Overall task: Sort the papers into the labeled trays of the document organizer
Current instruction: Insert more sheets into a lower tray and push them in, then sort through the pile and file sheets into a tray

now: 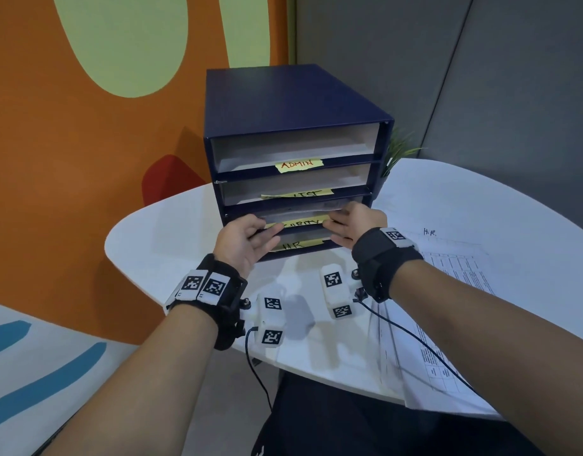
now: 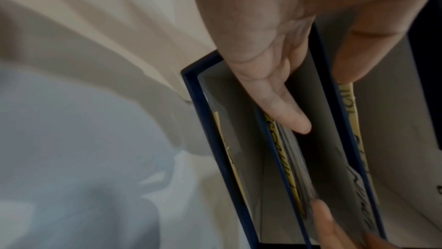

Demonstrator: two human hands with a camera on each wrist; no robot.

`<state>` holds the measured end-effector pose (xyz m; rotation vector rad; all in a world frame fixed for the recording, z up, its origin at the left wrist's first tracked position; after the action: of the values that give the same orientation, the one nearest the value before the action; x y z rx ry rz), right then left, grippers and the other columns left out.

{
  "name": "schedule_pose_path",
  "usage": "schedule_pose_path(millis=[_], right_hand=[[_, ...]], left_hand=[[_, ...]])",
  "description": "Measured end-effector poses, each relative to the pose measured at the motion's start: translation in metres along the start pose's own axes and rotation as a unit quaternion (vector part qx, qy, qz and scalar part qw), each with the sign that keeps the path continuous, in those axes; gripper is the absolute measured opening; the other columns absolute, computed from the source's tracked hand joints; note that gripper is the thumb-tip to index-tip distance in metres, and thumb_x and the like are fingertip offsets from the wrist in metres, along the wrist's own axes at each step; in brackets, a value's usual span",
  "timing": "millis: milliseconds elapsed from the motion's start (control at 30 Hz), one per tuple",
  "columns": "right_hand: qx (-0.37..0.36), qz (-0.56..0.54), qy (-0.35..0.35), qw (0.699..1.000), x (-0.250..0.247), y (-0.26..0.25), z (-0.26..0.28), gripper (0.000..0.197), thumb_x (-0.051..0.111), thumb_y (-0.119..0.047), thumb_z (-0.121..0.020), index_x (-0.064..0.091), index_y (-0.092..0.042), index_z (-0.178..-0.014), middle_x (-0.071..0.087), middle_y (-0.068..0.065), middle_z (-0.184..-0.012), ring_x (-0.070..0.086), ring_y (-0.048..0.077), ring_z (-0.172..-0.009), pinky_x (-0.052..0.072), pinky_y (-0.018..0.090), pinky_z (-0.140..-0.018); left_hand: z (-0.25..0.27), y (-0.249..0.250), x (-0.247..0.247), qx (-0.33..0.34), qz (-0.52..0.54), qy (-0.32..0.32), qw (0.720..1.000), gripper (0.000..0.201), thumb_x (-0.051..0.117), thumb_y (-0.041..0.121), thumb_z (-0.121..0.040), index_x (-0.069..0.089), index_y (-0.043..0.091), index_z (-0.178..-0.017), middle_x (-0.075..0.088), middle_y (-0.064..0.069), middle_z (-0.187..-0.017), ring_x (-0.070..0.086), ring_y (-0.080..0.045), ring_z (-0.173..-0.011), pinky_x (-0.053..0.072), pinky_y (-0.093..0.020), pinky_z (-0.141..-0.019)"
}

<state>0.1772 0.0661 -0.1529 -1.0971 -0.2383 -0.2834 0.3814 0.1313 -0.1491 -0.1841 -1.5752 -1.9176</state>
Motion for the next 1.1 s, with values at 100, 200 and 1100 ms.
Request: schedule_pose_path(millis=[100,200,1100], right_hand=[[0.003,0.017,-0.001,1.0,-0.004,-0.005,0.003,0.032,0.034,-0.014,-0.1,0.05,-0.003,-0.125,0.059,0.011,-0.129,0.069,0.024,-0.092,0.049,0.027,-0.056],[0.007,0.055,-0.047,0.997,-0.005,-0.004,0.02,0.025,0.031,-0.012,-0.102,0.055,-0.01,-0.109,0.069,0.005,-0.097,0.068,0.009,-0.054,0.043,0.02,-0.05],[-0.012,0.814,-0.029,0.579,-0.217,-0.016,0.073,0.097,0.088,-0.041,-0.057,0.039,-0.035,-0.141,0.037,-0.004,-0.147,0.05,0.023,-0.124,0.047,0.045,-0.099]], left_hand=[[-0.007,-0.003,0.008,0.0,-0.023,-0.001,1.0,0.011,0.05,-0.001,-0.092,0.052,0.004,-0.083,0.057,-0.008,-0.087,0.073,-0.03,-0.094,0.06,-0.032,-0.076],[-0.005,-0.008,0.019,-0.006,-0.138,0.004,0.99,0.008,0.054,0.001,-0.092,0.061,0.0,-0.088,0.064,-0.019,-0.099,0.062,-0.014,-0.058,0.047,-0.018,-0.044],[0.027,-0.119,0.222,0.169,-0.783,-0.215,0.559,0.072,0.069,0.031,-0.084,0.034,0.015,-0.145,0.047,-0.01,-0.142,0.049,-0.03,-0.127,0.046,-0.039,-0.102]])
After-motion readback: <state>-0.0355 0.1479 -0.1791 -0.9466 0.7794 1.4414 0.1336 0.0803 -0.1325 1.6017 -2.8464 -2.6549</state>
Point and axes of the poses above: each hand's wrist, its own z-axis away from the middle knuckle, its own x-axis out of the palm, y = z × x, the point moved 10 cm from there along -z, towards the middle knuckle
